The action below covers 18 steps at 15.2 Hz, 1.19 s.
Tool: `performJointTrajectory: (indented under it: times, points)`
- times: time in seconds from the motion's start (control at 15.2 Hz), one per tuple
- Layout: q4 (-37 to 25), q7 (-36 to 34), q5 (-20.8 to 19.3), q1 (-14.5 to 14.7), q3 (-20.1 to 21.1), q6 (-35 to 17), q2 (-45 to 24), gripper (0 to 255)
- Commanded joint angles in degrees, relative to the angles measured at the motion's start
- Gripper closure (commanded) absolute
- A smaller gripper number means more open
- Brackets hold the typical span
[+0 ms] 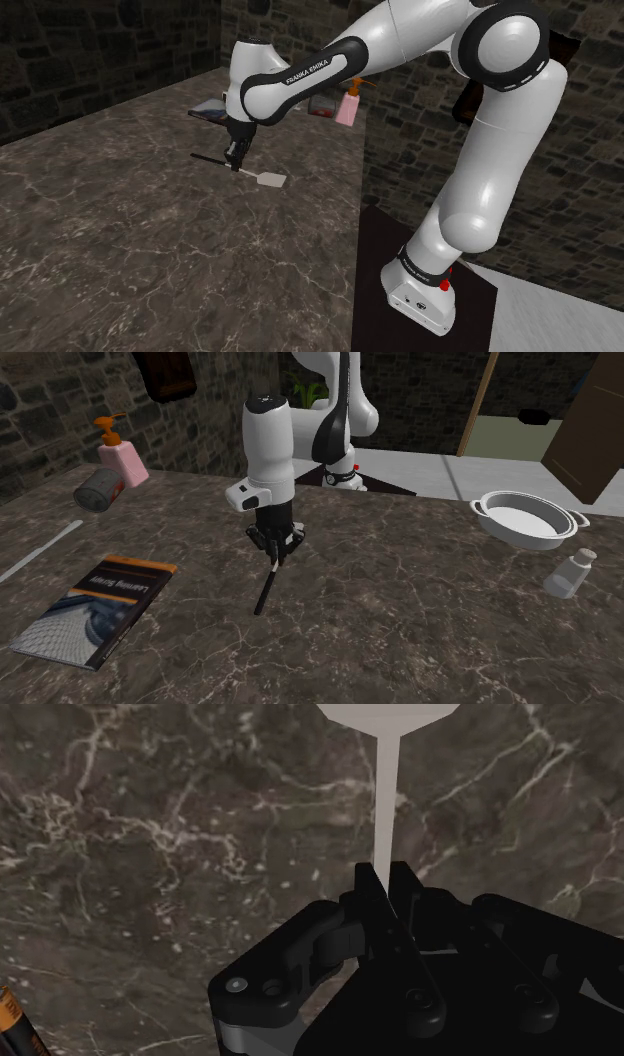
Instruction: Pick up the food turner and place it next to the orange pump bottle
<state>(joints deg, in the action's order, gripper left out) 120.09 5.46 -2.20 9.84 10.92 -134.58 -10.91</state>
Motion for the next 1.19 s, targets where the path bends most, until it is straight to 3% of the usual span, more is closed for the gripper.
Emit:
performJointTrajectory:
  times: [0.0, 1.12]
  points:
    - [0.0, 0.0, 0.0, 0.0, 0.0, 0.0, 0.0, 255]
    - [-5.2, 1.0, 1.5, -0.3, 0.3, 10.7, 5.6, 255]
